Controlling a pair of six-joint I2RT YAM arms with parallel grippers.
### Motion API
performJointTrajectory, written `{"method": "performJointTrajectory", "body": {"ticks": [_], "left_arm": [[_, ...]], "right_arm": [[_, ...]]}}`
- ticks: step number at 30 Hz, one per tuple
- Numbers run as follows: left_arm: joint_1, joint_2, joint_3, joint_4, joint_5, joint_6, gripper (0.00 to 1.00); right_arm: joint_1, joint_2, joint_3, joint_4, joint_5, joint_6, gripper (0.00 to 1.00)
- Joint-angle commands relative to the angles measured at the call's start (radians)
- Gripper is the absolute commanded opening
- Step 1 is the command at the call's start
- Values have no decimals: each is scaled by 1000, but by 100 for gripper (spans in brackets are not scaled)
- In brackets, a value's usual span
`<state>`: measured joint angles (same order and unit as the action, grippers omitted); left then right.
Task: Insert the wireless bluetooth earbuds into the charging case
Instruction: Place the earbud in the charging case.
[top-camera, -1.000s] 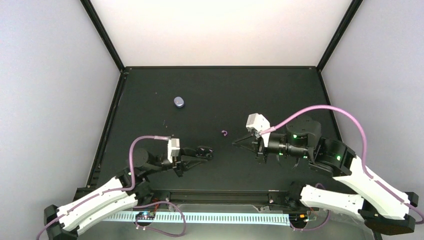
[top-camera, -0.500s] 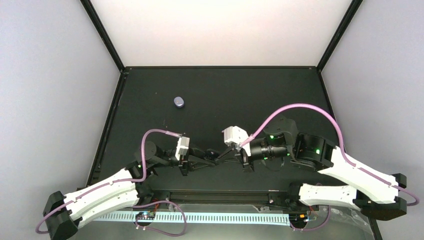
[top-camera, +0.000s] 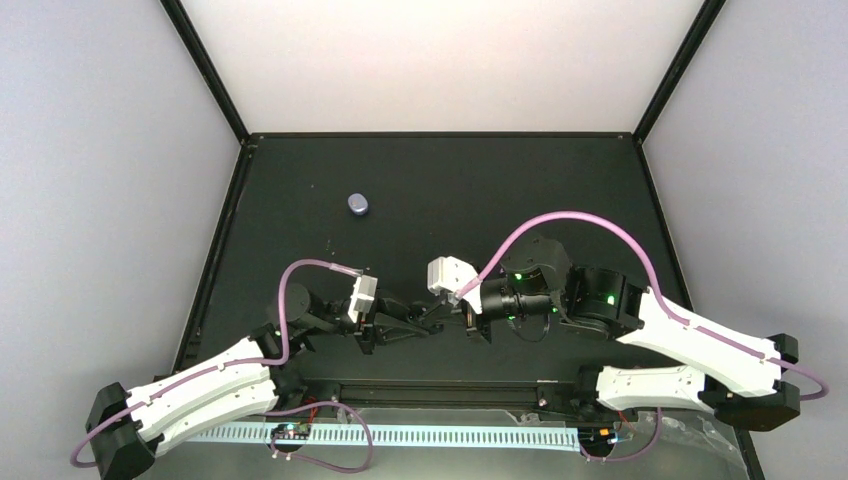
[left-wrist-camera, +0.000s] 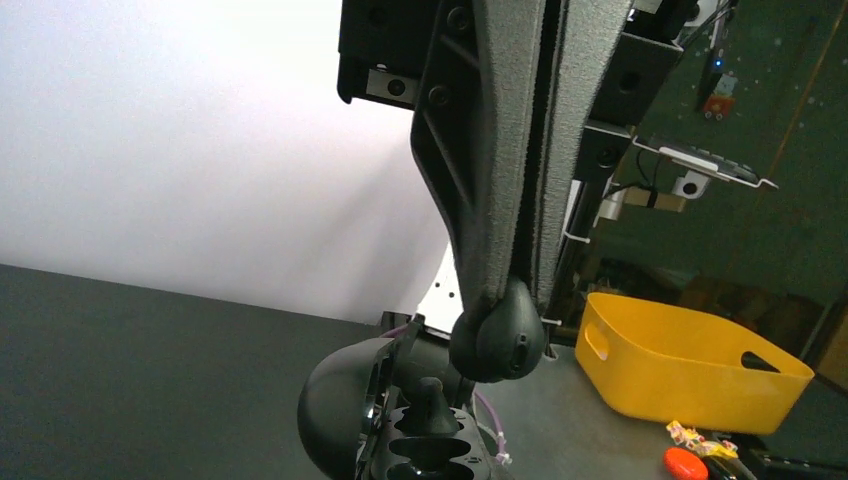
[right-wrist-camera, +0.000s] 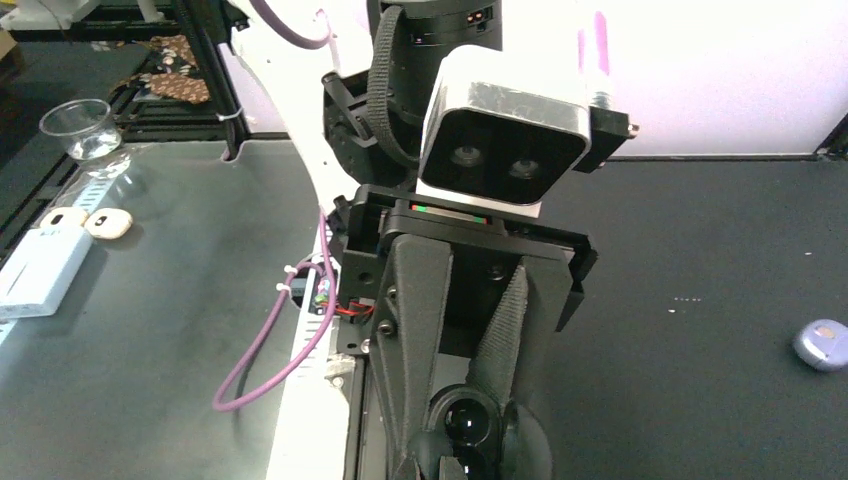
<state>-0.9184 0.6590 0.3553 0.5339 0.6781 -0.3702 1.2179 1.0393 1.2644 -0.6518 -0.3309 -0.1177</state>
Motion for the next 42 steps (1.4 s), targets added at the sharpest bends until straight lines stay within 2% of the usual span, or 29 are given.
{"method": "performJointTrajectory", "body": {"ticks": [1,16,32,36,42], "left_arm": [[-8,-13,36,47,21,-3,2],[-13,-32,35,28,-7,5,1],[-13,-51,36,18,-43,13,2],[-14,-53,34,14,-46,14,2],[-14,-55,30,8,-49,17,2]], "right_arm": [[13,10,12,45,53,-8,1],[43,48,12,63,110,7,1],[59,81,35,10,182,26,1],[62,87,42,6,191,34,10],[62,73,49,23,190,41,17]]}}
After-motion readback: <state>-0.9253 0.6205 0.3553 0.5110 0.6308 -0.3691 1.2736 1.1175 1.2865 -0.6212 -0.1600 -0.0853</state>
